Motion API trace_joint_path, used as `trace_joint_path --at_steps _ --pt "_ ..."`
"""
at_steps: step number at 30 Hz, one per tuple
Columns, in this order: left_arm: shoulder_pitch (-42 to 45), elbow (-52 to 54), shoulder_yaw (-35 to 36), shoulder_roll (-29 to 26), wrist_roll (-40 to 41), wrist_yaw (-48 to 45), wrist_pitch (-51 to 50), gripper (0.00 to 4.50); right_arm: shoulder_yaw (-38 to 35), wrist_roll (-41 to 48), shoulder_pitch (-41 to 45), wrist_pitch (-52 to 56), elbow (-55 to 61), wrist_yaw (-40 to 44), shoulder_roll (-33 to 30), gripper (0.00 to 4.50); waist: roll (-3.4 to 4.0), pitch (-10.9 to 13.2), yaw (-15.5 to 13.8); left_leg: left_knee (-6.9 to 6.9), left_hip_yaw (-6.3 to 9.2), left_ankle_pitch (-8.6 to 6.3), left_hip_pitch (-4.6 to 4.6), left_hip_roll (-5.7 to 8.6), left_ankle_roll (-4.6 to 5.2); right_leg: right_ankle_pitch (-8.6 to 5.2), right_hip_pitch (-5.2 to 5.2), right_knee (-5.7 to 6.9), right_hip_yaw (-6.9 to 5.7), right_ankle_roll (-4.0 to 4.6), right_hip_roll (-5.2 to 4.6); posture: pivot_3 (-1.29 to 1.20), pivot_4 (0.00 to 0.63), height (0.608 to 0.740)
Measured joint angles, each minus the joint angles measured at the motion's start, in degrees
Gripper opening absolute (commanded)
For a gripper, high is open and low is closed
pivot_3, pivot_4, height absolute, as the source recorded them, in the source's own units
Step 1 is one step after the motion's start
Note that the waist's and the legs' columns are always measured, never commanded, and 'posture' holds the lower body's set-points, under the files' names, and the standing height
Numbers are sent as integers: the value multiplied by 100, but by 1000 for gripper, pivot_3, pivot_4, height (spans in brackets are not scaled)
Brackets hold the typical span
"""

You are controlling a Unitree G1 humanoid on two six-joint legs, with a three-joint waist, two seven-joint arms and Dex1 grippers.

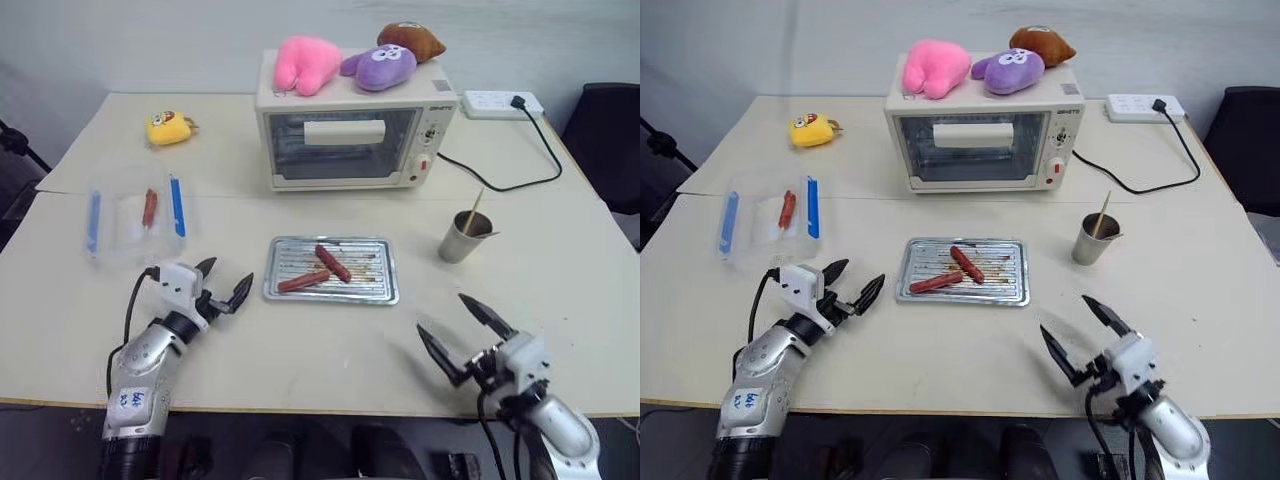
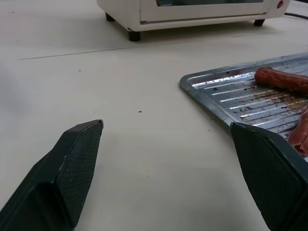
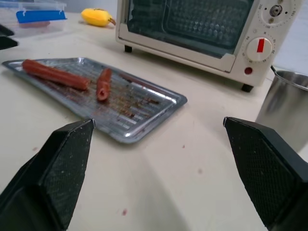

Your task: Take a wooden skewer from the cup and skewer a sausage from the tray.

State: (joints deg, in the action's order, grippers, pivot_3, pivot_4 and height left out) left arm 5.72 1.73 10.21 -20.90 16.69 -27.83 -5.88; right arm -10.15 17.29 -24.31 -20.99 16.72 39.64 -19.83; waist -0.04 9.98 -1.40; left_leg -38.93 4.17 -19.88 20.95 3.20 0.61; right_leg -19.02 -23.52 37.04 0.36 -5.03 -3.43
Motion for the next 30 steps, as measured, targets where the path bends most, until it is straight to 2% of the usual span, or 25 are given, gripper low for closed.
trace_joint_path --at_steps 4,9,16,19,24,26,30 --pt "11 -57 -39 -203 69 -414 -18 4460 -175 50 -126 -2 113 -88 -47 4500 -2 -1 8 0 1 1 -7 -2 -2 0 3 6 0 0 1 0 150 740" --pt "34 -66 163 -469 1004 -1446 -358 4460 -429 376 160 164 176 -216 -206 4500 -1 -1 -2 -3 1 1 -4 -1 -1 0 4 4 0 1 -2 0 150 740" --pt "403 78 222 -1479 1696 -2904 -988 4460 -1490 1228 197 786 545 -41 -1159 4500 1 -1 6 0 2 1 -11 -2 1 0 11 2 1 1 -2 0 150 740" --pt "591 202 219 -1677 1842 -3225 -1172 4460 -1866 1513 306 1008 531 105 -1488 4500 2 -1 7 -1 1 1 -11 -2 2 0 12 3 1 1 -2 0 150 740" --pt "1097 274 71 -1742 2026 -3450 -1563 4460 -1954 1925 1375 1833 -360 1202 -2992 4500 3 0 33 -3 -7 1 -20 -1 12 0 19 4 6 0 -2 0 150 740" --pt "1088 340 31 -1632 2027 -3436 -1559 4460 -1742 1785 1918 2011 -697 1514 -3429 4500 3 0 46 9 -7 1 -22 -7 9 -1 16 0 4 3 1 0 150 740" --pt "1013 450 -63 -1505 2026 -3386 -1570 4460 -1085 1405 2971 2575 -1279 1694 -3893 4500 3 0 61 -3 -6 2 4 -8 8 -2 -5 0 2 3 1 0 150 740"
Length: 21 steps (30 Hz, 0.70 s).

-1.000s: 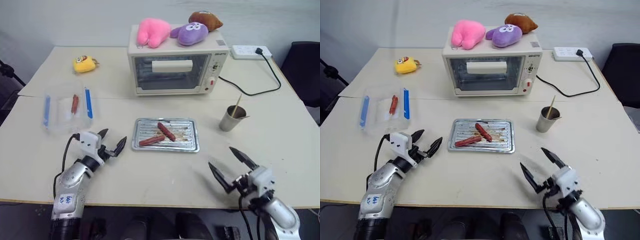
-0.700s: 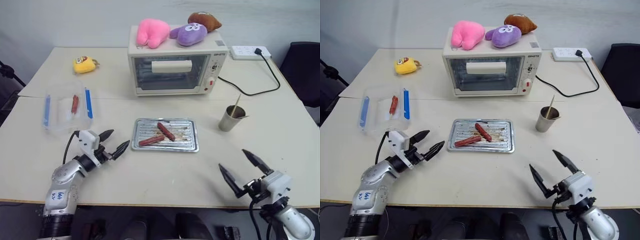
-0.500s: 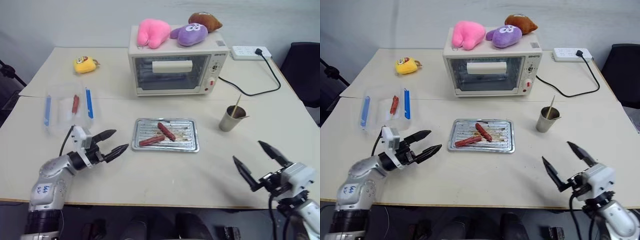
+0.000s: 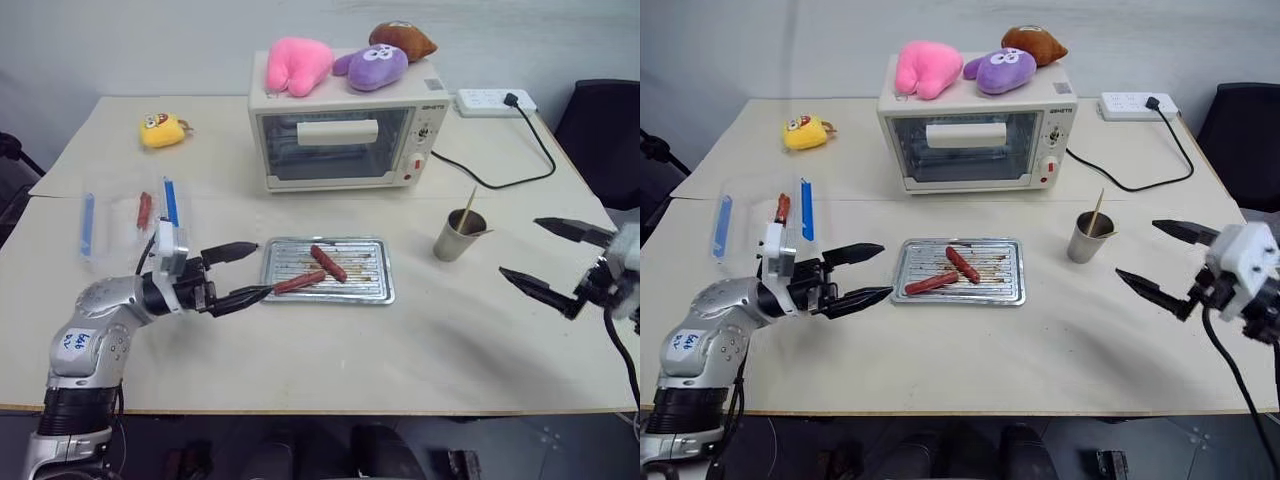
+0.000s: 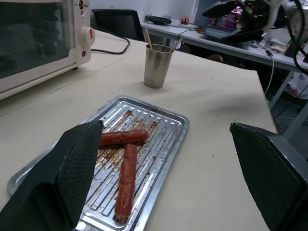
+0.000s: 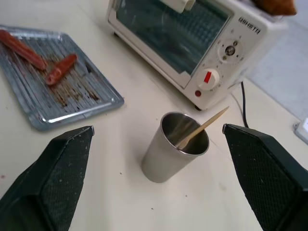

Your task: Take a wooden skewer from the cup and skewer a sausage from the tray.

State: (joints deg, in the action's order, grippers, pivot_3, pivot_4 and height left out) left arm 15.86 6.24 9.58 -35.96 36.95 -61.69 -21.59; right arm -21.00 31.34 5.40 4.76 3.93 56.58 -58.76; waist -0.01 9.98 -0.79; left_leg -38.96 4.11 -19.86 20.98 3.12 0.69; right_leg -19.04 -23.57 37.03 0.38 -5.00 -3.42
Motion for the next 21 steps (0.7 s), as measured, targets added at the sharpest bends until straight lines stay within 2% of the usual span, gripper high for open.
trace_joint_path --at_steps 4,8,11,21 --pt "-125 68 6 25 0 30 -24 4460 780 -385 930 635 -268 280 -352 4500 1 1 -4 -9 2 0 12 0 0 0 -7 2 -3 0 -2 0 150 740" --pt "-195 215 -3 113 0 95 -30 4460 1442 -903 1559 775 -636 546 -379 4500 1 1 -59 -14 5 -1 18 3 1 1 -6 -2 -6 -1 -5 0 150 740" --pt "-276 245 -1 140 -3 173 -27 4500 1655 -1110 1886 785 -956 661 -312 3981 2 1 -60 -13 4 -1 21 4 1 1 -10 -2 -5 -1 -5 0 150 740" --pt "-394 393 -2 212 -20 285 49 4500 1804 -1567 2287 642 -1393 631 -96 1204 2 2 -50 -13 3 -1 21 4 0 1 -11 0 -5 -1 -4 0 150 740"
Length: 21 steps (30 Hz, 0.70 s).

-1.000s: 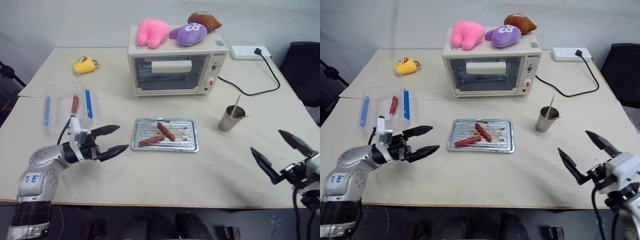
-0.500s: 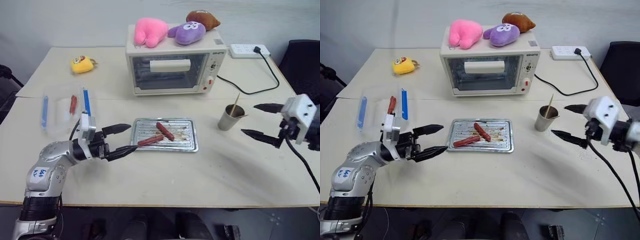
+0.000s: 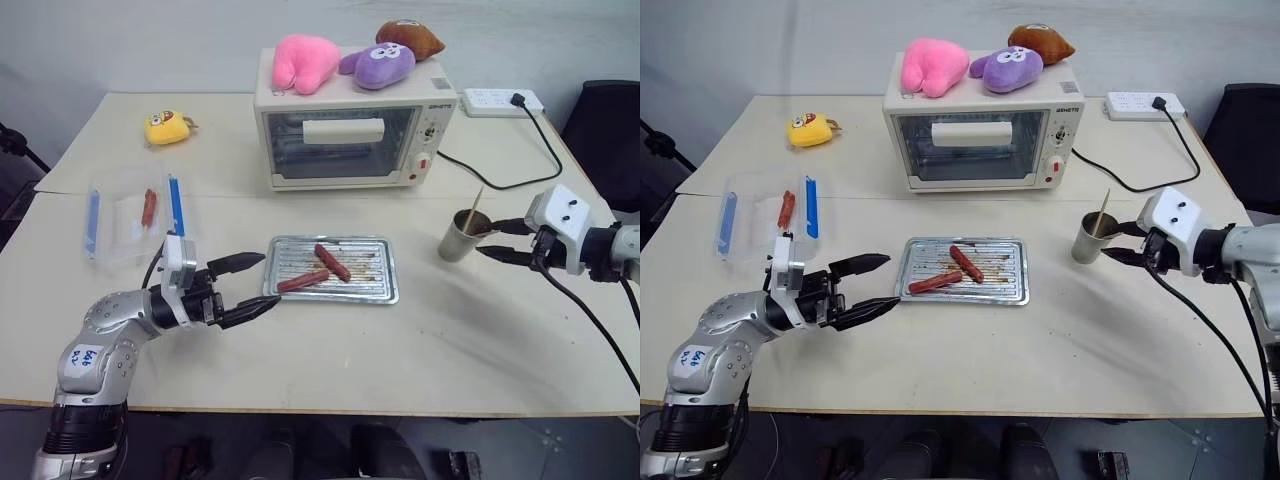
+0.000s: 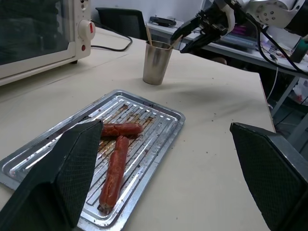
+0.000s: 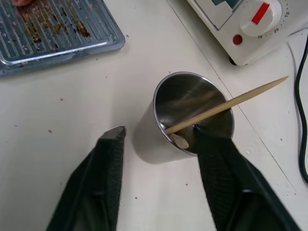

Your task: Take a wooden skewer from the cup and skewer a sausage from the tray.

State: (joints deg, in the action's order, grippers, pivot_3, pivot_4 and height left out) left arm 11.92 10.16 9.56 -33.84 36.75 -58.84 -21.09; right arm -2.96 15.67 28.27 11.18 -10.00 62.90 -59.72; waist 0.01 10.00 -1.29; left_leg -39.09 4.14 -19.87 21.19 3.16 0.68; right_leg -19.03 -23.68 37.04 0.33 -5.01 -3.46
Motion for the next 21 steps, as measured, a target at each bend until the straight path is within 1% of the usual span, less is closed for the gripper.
trace_joint_path --at_steps 4,5,11,13,15,19,21 --pt "0 6 -2 10 -7 62 0 4500 0 -46 33 -2 -71 2 18 139 0 0 -3 0 0 0 0 0 0 0 0 -1 1 0 -1 0 150 740" --pt "0 7 -4 11 -7 72 0 4500 -6 -44 67 -2 -73 1 39 30 0 0 -1 0 0 0 0 0 0 0 0 0 1 0 0 0 150 740" --pt "3 14 -71 39 -17 118 11 4500 -27 -41 125 27 -72 19 41 30 0 0 -1 0 0 0 0 0 0 0 0 0 0 0 0 0 150 740" --pt "43 9 -105 69 -42 118 43 4500 -166 34 161 59 -87 145 30 30 3 1 -7 0 0 0 1 1 0 0 0 0 0 0 -1 0 150 740" --pt "98 0 -130 116 -71 117 65 4500 -336 193 262 81 -87 364 -143 30 7 4 -10 -1 0 0 2 2 0 0 0 -1 0 -1 -1 0 150 740" --pt "121 -51 -155 120 -73 62 57 4500 -993 1001 318 609 104 1098 -547 30 7 4 -9 2 1 0 2 0 0 0 0 -4 -1 -1 0 0 150 740" --pt "134 -90 -189 116 -42 -36 -46 4500 -1452 1799 634 1454 218 1292 -650 30 13 7 3 1 -1 0 1 0 1 0 0 -2 2 -1 -1 0 150 740"
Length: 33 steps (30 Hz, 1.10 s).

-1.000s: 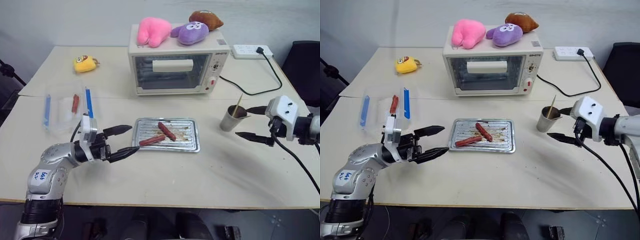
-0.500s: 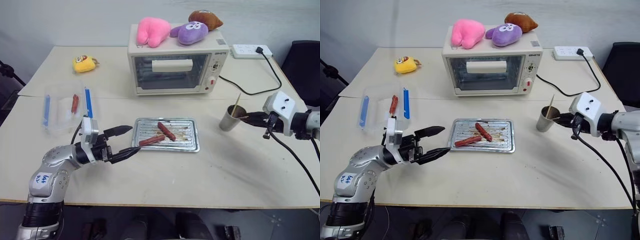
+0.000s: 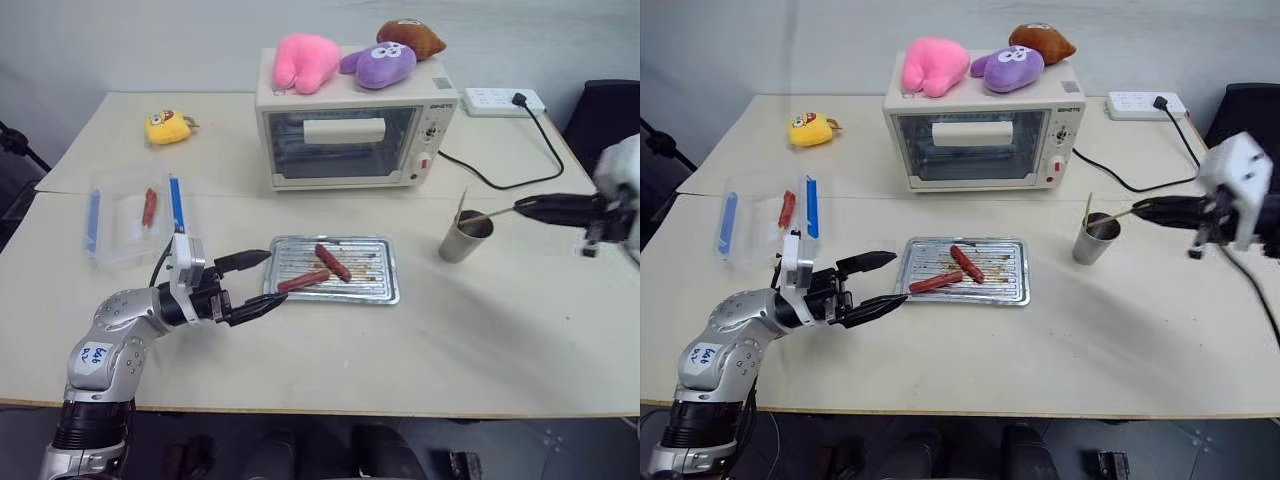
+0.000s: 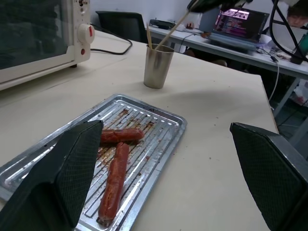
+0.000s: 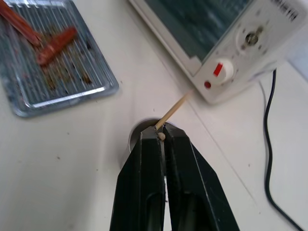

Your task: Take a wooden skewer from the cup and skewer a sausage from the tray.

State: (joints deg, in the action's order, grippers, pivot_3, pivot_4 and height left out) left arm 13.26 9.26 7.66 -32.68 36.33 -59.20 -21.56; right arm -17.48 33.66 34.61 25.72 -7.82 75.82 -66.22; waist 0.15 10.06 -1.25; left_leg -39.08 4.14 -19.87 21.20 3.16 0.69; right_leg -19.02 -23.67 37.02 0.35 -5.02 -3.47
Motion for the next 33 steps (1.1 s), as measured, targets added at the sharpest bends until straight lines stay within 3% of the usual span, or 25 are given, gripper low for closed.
trace_joint_path --at_steps 4,6,13,18,23,33 --pt "95 -3 -83 42 199 -31 -397 4500 -648 1160 255 1415 390 -131 -170 30 -2 -1 -16 1 8 -1 -1 -6 -2 0 6 -3 -6 0 1 0 150 740" --pt "285 -1 -122 233 302 -4 -513 4500 -742 1739 75 2063 826 -287 85 30 -9 -4 -21 -4 7 -1 -1 -5 -1 0 10 -3 -6 0 0 0 150 740" --pt "1036 0 -441 1119 754 200 -864 4500 -285 3430 -305 3064 1945 -1811 2320 30 -12 -4 -15 -9 4 0 10 -1 -2 3 -7 7 -6 -5 1 0 150 740" --pt "1253 6 -519 1280 970 210 -1075 4500 -77 3721 -460 3065 2298 -2344 2841 30 -12 -4 -15 -11 5 1 9 0 -1 3 -5 4 -6 -5 1 0 150 740" --pt "1301 120 -519 1265 1127 211 -1235 4500 -8 3765 -647 3055 2400 -2500 2892 30 -12 -4 -12 -11 5 1 9 2 -1 3 -4 4 -5 -6 1 0 150 740" --pt "1240 371 -554 1258 1218 214 -1411 2212 176 3718 -842 2938 2558 -2541 2893 0 -12 -4 -9 -10 5 1 7 2 0 3 -4 4 -4 -5 1 0 150 740"
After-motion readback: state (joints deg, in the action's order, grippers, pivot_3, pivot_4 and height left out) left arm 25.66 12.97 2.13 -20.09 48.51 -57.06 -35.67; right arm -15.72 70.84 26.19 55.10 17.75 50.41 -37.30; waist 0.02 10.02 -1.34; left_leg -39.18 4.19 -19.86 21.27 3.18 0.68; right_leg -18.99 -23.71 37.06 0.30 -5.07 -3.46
